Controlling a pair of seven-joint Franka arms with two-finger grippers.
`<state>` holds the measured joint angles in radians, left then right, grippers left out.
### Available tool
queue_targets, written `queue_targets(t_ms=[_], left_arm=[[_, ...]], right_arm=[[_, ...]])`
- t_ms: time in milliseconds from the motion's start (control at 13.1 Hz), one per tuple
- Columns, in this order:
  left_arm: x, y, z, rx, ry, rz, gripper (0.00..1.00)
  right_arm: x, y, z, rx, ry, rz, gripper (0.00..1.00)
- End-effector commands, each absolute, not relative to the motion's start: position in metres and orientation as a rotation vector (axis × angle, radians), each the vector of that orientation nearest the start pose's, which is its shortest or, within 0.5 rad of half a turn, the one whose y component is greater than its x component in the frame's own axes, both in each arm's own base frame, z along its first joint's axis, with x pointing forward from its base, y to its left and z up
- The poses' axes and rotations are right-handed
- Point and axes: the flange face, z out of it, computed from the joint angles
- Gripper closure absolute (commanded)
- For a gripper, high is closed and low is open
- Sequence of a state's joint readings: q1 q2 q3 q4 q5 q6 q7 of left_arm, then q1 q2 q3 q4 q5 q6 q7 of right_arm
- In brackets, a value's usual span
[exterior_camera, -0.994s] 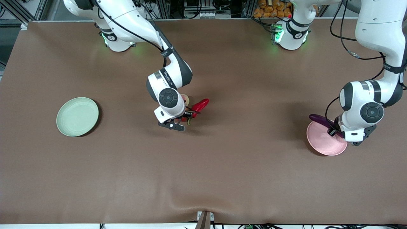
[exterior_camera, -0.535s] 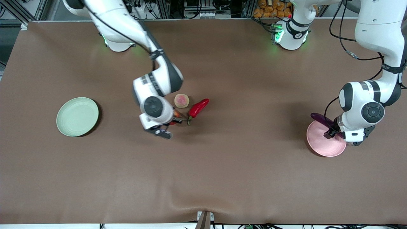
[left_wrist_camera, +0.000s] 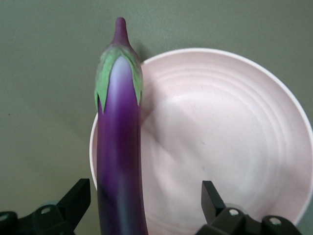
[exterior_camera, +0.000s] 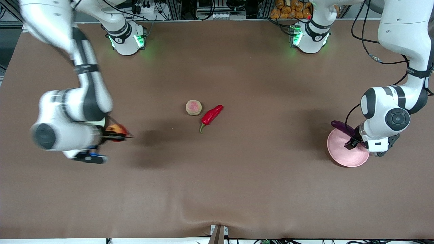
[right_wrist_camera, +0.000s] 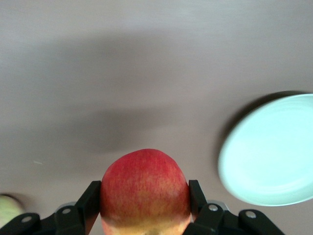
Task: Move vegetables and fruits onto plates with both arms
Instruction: 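Place the red apple on the green plate with the right gripper, then move the left gripper to the red chili while the right gripper withdraws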
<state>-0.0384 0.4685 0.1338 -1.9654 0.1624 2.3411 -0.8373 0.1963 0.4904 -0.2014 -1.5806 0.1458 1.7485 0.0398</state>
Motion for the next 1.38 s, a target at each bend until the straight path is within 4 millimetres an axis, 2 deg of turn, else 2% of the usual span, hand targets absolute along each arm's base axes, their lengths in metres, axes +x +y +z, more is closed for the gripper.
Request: queue_targets(t_ms=[0, 76, 153, 306, 459, 612, 688, 765, 917, 994, 1070, 1147, 1223, 1300], left_arm=[[0.603, 0.036, 0.269, -2.713, -1.093, 0.095, 0.00], [0.610, 0.036, 0.288, -2.705, -1.052, 0.095, 0.00], [0.614, 0.038, 0.303, -2.692, -1.005, 0.135, 0.00], [0.619, 0.030, 0.326, -2.704, -0.909, 0.197, 0.00], [0.622, -0.002, 0.341, -2.733, -0.793, 0.248, 0.00], [0.626, -0.051, 0.363, -2.766, -0.711, 0.269, 0.00], [0.620, -0.088, 0.367, -2.788, -0.638, 0.301, 0.00], [0.610, -0.127, 0.367, -2.804, -0.575, 0.326, 0.00], [0.590, -0.202, 0.368, -2.817, -0.588, 0.318, 0.00], [0.579, -0.243, 0.372, -2.844, -0.593, 0.313, 0.00], [0.572, -0.276, 0.367, -2.861, -0.591, 0.329, 0.00], [0.564, -0.315, 0.363, -2.878, -0.603, 0.343, 0.00], [0.552, -0.355, 0.353, -2.871, -0.637, 0.355, 0.00], [0.541, -0.384, 0.339, -2.848, -0.679, 0.349, 0.00]], right_arm=[[0.625, -0.045, 0.329, -3.061, -0.015, 0.525, 1.00], [0.621, -0.081, 0.322, -3.051, -0.070, 0.528, 1.00], [0.614, -0.108, 0.311, -3.031, -0.082, 0.540, 1.00], [0.600, -0.137, 0.289, -3.016, -0.054, 0.548, 1.00], [0.588, -0.154, 0.271, -3.006, -0.087, 0.535, 1.00], [0.572, -0.191, 0.243, -2.994, -0.193, 0.478, 1.00], [0.565, -0.205, 0.234, -2.990, -0.230, 0.457, 1.00], [0.562, -0.209, 0.229, -2.986, -0.239, 0.458, 1.00], [0.561, -0.211, 0.221, -2.983, -0.243, 0.470, 1.00], [0.560, -0.214, 0.214, -2.988, -0.238, 0.468, 0.96], [0.559, -0.216, 0.207, -2.987, -0.236, 0.476, 0.71], [0.557, -0.221, 0.206, -2.986, -0.222, 0.477, 0.11], [0.559, -0.219, 0.209, -2.986, -0.227, 0.477, 0.00], [0.561, -0.217, 0.209, -2.983, -0.245, 0.476, 0.00]])
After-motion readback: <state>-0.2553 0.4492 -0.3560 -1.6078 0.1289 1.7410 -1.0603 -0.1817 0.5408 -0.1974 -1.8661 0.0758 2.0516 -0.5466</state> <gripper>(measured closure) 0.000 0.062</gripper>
